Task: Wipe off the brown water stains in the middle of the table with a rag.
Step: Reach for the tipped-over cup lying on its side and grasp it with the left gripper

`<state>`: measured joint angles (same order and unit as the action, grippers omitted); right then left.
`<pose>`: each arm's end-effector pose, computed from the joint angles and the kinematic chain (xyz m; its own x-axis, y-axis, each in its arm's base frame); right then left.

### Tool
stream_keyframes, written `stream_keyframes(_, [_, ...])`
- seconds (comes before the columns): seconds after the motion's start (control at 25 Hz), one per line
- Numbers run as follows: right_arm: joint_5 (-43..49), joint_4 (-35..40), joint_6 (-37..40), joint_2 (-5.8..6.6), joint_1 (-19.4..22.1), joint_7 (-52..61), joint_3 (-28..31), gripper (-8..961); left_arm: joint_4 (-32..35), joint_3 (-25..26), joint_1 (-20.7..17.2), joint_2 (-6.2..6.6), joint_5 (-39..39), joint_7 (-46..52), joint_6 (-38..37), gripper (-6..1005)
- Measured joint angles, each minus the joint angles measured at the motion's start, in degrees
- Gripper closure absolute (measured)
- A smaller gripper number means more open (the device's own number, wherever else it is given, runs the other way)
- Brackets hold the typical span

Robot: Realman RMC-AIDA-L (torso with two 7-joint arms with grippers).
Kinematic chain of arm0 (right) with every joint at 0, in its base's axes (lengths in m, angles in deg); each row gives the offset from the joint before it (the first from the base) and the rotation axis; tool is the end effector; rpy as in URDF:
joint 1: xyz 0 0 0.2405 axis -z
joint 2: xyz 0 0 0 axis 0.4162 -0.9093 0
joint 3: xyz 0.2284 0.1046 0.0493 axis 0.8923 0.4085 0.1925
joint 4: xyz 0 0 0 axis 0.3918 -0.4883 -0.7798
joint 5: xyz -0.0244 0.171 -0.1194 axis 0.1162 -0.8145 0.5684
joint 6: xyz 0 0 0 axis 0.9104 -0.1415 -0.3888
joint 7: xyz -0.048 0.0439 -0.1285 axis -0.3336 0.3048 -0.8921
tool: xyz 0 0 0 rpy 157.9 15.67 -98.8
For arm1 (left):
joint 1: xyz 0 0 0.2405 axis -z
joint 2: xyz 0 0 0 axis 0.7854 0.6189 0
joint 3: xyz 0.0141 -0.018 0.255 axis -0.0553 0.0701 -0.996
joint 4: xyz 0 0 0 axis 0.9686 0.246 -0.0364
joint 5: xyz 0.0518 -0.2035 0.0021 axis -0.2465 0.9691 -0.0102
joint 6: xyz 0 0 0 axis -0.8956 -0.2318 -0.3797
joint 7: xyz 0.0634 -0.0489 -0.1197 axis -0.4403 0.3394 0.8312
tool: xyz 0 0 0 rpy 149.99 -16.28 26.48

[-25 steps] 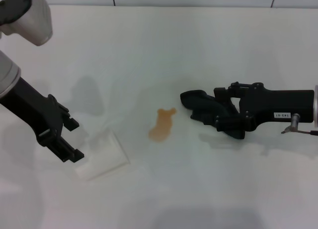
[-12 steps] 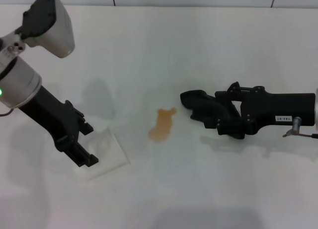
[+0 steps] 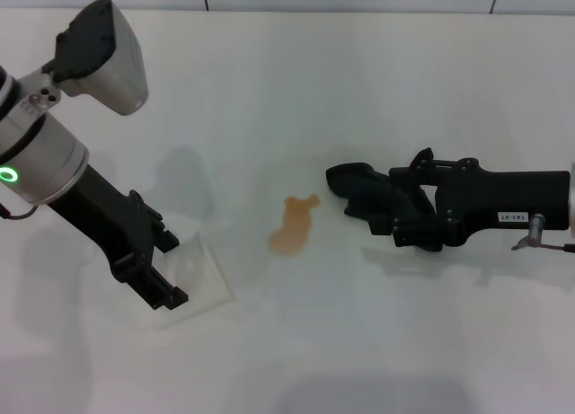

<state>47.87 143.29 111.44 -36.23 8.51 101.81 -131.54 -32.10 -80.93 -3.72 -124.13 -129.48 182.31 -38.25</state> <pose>0.2282 0.3134 -0.0074 0.8172 -0.3536 -0.4552 -0.4595 -0.8764 -0.1442 -0.2006 0.3550 0.0012 0.8789 0.2885 -0.3798 0.3214 -0.9466 0.0248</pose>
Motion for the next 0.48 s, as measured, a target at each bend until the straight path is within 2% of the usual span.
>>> stream_keyframes(0.48, [-0.25, -0.83, 0.00, 0.00, -0.01, -0.49, -0.04, 114, -2.08, -1.70, 0.12, -0.03, 0.29, -0.11, 2.35, 116])
